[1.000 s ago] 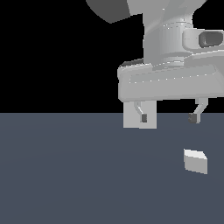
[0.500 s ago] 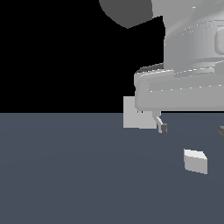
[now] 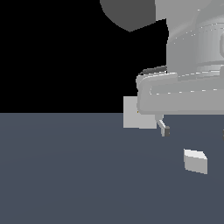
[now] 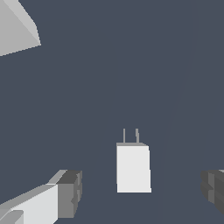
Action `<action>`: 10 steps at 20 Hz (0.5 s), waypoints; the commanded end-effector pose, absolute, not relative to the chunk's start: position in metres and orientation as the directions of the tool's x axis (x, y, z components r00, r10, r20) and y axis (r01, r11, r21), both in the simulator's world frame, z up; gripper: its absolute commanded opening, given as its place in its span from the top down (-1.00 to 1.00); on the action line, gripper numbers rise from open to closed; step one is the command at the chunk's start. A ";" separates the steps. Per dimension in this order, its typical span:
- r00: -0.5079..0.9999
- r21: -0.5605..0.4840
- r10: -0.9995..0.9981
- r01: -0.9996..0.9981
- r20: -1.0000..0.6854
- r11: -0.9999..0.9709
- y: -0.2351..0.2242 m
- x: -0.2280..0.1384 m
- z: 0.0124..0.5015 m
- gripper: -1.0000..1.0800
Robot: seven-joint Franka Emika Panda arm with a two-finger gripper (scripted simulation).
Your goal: Plug the charger into the wall socket.
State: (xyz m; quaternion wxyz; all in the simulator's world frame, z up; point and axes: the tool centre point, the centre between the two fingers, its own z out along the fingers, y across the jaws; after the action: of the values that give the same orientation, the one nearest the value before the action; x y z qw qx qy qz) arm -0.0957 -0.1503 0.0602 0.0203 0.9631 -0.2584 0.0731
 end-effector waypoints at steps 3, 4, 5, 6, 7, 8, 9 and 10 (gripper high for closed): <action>0.855 0.001 -0.495 -0.501 0.151 -0.865 -0.150 -0.096 0.048 -0.92; 0.855 0.001 -0.495 -0.501 0.151 -0.865 -0.150 -0.096 0.044 -0.92; 0.855 0.000 -0.496 -0.502 0.151 -0.865 -0.150 -0.097 0.039 -0.92; 0.855 0.000 -0.496 -0.502 0.151 -0.865 -0.150 -0.097 0.034 -0.92; 0.855 0.000 -0.496 -0.502 0.151 -0.865 -0.150 -0.097 0.029 -0.92; 0.855 0.000 -0.496 -0.502 0.151 -0.865 -0.150 -0.097 0.025 -0.92; 0.855 0.000 -0.496 -0.502 0.151 -0.865 -0.150 -0.097 0.021 -0.92; 0.855 0.000 -0.496 -0.502 0.151 -0.865 -0.150 -0.097 0.018 -0.92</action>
State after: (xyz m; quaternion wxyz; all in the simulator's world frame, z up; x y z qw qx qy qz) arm -0.0970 -0.1500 0.0238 0.0196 0.9629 -0.2592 0.0727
